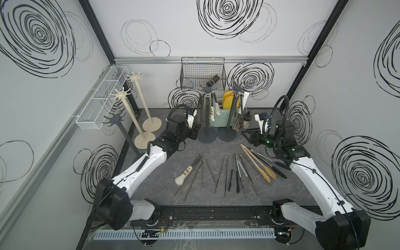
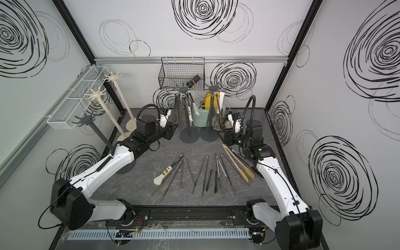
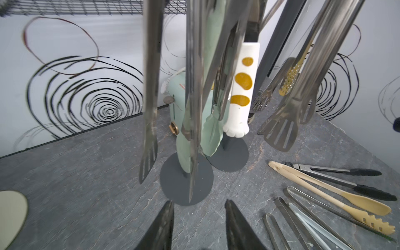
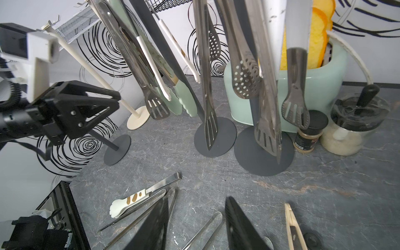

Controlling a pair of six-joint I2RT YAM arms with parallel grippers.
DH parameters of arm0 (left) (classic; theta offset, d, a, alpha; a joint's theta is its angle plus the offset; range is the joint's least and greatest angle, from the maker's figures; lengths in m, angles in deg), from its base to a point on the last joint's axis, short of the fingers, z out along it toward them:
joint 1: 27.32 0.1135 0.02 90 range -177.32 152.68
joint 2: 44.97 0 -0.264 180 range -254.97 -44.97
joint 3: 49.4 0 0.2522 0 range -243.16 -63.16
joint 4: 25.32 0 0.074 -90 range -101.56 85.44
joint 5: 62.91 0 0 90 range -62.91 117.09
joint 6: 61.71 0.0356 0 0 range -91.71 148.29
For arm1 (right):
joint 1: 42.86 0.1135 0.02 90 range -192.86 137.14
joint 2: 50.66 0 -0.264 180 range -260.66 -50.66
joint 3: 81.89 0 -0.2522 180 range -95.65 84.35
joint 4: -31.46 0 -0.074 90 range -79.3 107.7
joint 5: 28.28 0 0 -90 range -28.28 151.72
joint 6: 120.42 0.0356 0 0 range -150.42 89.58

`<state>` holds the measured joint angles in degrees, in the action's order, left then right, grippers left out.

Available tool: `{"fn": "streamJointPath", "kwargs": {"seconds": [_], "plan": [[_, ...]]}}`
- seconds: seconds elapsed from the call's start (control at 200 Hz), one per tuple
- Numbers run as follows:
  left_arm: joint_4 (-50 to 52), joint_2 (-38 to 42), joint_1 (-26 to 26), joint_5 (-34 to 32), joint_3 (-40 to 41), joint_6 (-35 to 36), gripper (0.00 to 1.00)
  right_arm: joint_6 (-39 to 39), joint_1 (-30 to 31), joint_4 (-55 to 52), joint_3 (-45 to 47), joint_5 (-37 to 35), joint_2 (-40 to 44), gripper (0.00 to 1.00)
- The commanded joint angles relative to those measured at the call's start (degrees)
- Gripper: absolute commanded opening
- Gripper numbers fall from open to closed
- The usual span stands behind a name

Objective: Hang food tongs on kitchen utensil racks
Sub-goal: Hang the food tongs on the rack, then pick up the rack from the center of the board.

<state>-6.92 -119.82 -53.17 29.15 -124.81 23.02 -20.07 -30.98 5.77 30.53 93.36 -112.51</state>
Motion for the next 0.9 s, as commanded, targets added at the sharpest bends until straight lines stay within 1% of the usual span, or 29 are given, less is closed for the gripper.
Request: {"fn": "streamJointPath", "kwargs": {"seconds": [0.0,0.07,0.135,0.255,0.29,0.39,0.44,0.51,0.595,0.63,0.7,0.776,0.896], "plan": [[6.09,6.34,-0.56,-11.94,2.44,-5.12,0.43,0.70,-0.19,0.47,0.52,0.63,0.83,0.46],[10.47,10.96,-1.11,-20.12,3.26,-9.48,0.45,0.74,-0.17,0.34,0.43,0.90,1.11,0.47],[17.04,15.14,-1.27,-28.47,2.92,-15.74,0.47,0.94,-0.10,0.55,0.54,1.33,1.45,0.48],[28.29,20.51,-1.44,-39.40,2.30,-24.53,0.50,1.68,0.11,1.34,0.95,2.05,1.47,0.49],[30.37,21.65,-1.46,-42.33,2.86,-26.00,0.52,1.85,0.23,1.64,1.09,2.56,1.55,0.49],[33.40,24.49,-0.97,-50.25,6.05,-29.49,0.65,2.65,0.68,2.26,1.44,3.90,1.20,0.50],[32.61,25.75,-0.34,-53.63,8.40,-29.96,0.66,2.84,1.05,2.65,1.68,4.50,1.20,0.51],[29.08,27.13,0.87,-58.97,11.84,-29.26,0.69,2.91,1.84,2.85,1.98,4.72,1.33,0.52],[23.11,28.30,3.78,-62.84,14.62,-27.59,0.70,2.68,2.85,2.80,2.29,4.75,1.66,0.53],[20.30,28.57,4.86,-64.35,15.91,-26.45,0.71,2.74,3.09,2.79,2.48,4.68,1.86,0.54],[16.11,28.79,7.20,-66.75,17.09,-24.90,0.76,2.53,3.47,2.82,2.72,4.60,2.39,0.55],[12.15,28.88,9.07,-69.07,17.85,-23.14,0.77,2.44,3.69,2.78,2.89,4.40,2.82,0.56],[6.89,29.29,11.58,-70.62,19.66,-20.47,0.82,2.23,3.76,2.51,2.80,4.20,3.01,0.56]]}}
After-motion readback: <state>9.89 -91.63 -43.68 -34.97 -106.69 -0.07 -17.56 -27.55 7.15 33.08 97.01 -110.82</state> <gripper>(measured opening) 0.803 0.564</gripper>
